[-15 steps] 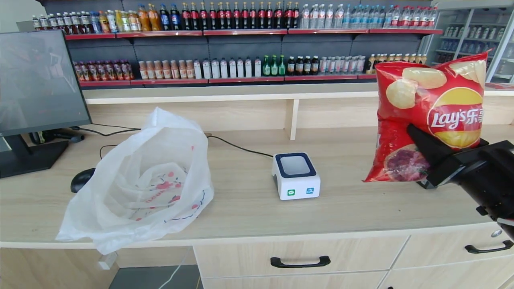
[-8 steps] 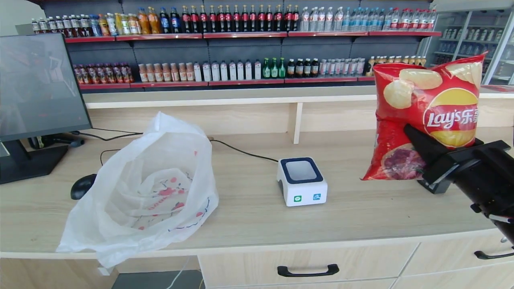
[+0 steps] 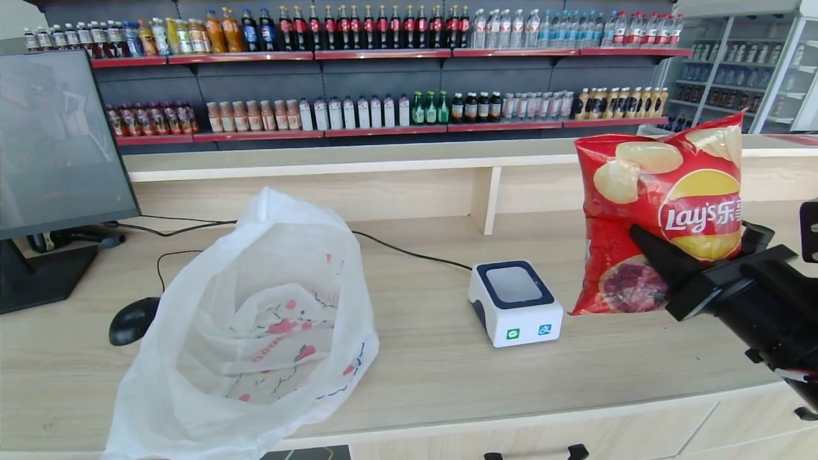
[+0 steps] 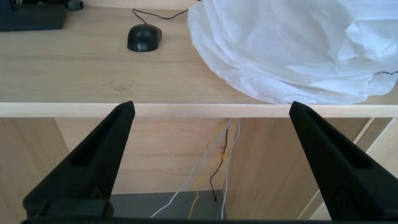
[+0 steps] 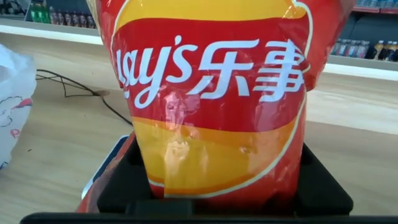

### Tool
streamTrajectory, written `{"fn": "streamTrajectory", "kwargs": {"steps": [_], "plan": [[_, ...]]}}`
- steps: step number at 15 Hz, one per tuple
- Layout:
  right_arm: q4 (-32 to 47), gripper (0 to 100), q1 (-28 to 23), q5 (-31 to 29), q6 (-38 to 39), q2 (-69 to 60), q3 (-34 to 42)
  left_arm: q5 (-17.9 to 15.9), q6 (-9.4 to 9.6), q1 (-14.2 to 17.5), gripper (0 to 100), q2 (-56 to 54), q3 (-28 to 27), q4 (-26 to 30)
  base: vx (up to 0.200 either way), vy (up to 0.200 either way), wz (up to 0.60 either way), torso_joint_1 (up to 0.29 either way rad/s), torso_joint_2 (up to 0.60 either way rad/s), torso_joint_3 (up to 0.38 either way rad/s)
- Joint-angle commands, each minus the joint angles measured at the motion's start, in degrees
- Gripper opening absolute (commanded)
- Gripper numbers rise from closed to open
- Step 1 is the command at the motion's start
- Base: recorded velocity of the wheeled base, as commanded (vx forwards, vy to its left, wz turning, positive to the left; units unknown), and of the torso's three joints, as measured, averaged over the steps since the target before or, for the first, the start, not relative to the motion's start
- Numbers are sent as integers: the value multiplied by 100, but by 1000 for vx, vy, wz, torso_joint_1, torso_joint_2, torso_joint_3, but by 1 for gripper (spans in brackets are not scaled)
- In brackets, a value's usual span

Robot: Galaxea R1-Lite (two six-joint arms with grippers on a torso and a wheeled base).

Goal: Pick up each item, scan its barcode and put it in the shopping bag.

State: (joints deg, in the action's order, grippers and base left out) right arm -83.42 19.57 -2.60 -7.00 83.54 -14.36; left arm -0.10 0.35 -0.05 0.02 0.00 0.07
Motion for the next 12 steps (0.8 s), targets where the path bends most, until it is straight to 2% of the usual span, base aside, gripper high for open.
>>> {"fn": "streamTrajectory", "kwargs": {"steps": [1,4,9,12], "plan": [[1,0,12,-4,-3,-128,74,1,17,5,100,-2,0,1,0,0,0,0,0,0],[1,0,12,-4,-3,-303,197,10,-18,5,100,-2,0,1,0,0,0,0,0,0],[1,0,12,14,-3,-391,250,1,0,5,100,-2,0,1,-200,0,0,14,4,1],[1,0,12,5,5,-435,329,1,0,5,100,-2,0,1,0,0,0,0,0,0]]}}
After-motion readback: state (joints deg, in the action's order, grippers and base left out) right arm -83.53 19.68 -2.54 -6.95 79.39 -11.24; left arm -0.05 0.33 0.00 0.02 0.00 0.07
